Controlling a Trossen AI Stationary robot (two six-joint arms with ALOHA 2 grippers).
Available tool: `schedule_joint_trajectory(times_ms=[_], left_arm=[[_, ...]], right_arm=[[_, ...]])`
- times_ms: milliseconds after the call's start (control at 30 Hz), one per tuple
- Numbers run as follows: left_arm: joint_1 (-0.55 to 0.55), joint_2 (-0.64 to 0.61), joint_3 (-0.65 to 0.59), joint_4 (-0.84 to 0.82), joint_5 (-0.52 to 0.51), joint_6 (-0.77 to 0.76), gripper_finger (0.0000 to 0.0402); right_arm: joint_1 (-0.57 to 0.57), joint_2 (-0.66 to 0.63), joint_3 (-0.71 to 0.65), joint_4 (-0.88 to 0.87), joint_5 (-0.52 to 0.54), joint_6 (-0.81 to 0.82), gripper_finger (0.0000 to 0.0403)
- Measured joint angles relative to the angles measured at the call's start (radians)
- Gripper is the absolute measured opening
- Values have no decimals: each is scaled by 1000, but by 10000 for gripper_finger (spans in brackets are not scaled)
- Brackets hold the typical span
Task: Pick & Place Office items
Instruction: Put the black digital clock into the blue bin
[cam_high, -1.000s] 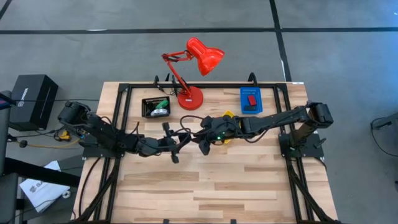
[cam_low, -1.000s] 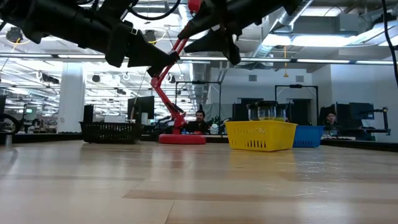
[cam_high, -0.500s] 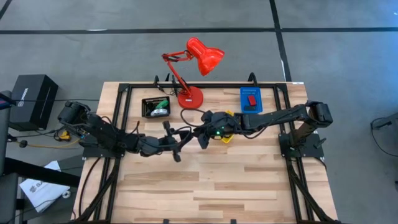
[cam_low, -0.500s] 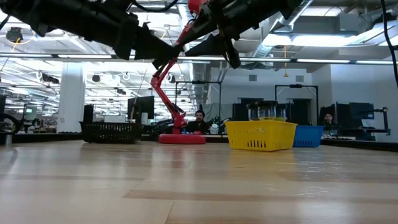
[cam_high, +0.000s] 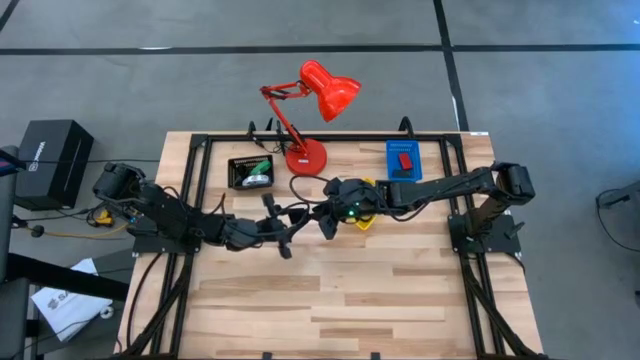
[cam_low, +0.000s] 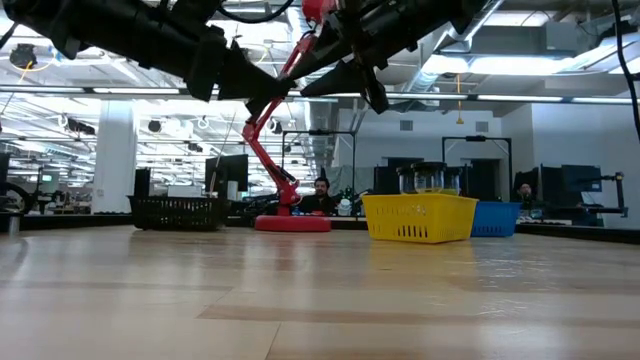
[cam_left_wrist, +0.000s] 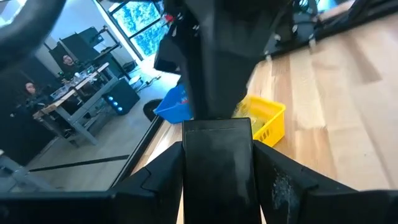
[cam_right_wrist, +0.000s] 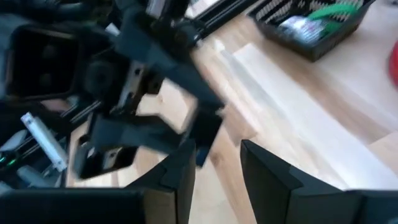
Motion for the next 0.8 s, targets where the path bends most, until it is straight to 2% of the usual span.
schedule_joint_trajectory(times_ms=[133, 367, 500, 600, 800], left_arm=[[0, 0, -1, -37, -55, -8, 160], [5, 0, -1, -36, -54, -24, 161], [21, 0, -1, -35, -54, -24, 160], [26, 0, -1, -35, -55, -25, 164], [26, 0, -1, -31, -54, -25, 158]], right_arm=[[0, 1, 0, -5, -57, 0, 119], [-2, 1, 0, 47, -56, 0, 119], [1, 1, 0, 110, -26, 0, 119], [2, 1, 0, 97, 18, 0, 119], [0, 1, 0, 77, 24, 0, 119]])
